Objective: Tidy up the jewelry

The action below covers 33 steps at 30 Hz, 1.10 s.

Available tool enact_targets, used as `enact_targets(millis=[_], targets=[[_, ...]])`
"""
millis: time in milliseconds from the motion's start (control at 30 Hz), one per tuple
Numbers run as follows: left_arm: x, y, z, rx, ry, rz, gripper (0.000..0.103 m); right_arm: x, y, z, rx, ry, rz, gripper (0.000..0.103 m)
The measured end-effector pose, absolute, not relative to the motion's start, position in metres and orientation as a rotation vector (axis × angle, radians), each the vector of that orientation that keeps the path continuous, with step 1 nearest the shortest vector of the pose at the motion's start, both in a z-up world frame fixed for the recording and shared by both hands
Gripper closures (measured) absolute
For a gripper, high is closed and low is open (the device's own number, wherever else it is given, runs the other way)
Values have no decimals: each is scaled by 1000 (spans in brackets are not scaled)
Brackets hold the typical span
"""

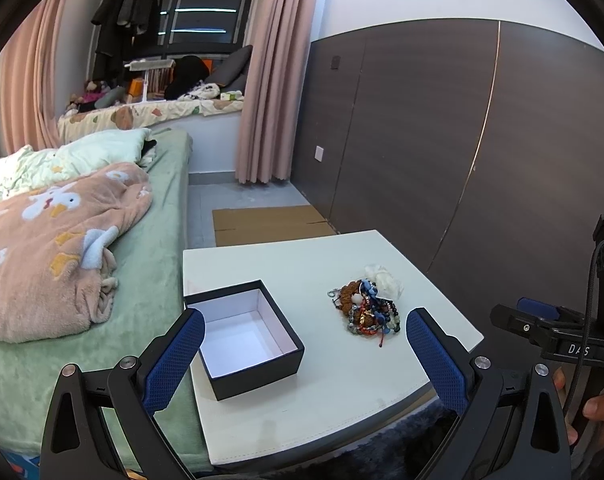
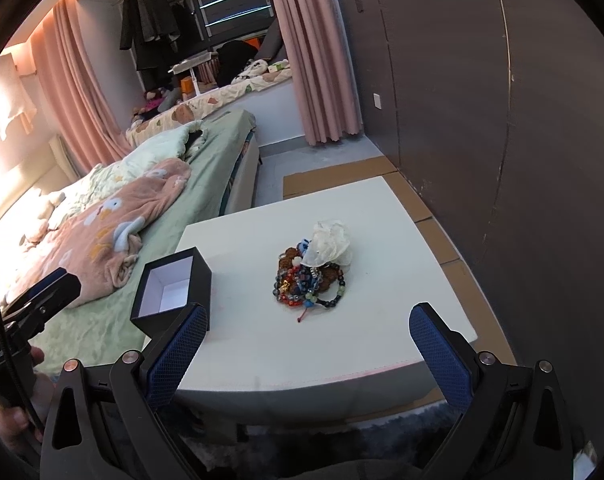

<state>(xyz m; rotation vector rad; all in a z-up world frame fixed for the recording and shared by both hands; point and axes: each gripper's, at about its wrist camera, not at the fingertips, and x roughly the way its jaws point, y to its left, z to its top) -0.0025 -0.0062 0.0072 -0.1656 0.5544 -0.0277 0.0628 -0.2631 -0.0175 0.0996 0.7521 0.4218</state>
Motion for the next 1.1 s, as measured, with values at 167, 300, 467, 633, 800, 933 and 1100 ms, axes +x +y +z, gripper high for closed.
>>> enact_targets(millis=[167,300,467,633,800,933,1100], targets=[[-2,-6,7,-166,554,-29,2,61,-263,-19,107,760,412,0],[-1,-6,7,-165,558,-31,2,60,-262,-19,109,750,417,0],[4,1,8,-184,591,-35,2,66,-267,-20,152,794,440,0],[12,2,16,-187,593,-73,2,73,-273,-17,176,809,430,0],[23,-6,32,-151,568,-79,2,84,-277,-7,205,794,384,0],[38,-14,42,-134,555,-101,2,98,-281,-1,229,800,362,0],[59,-21,44,-143,572,-104,2,118,-289,4,276,807,350,0]])
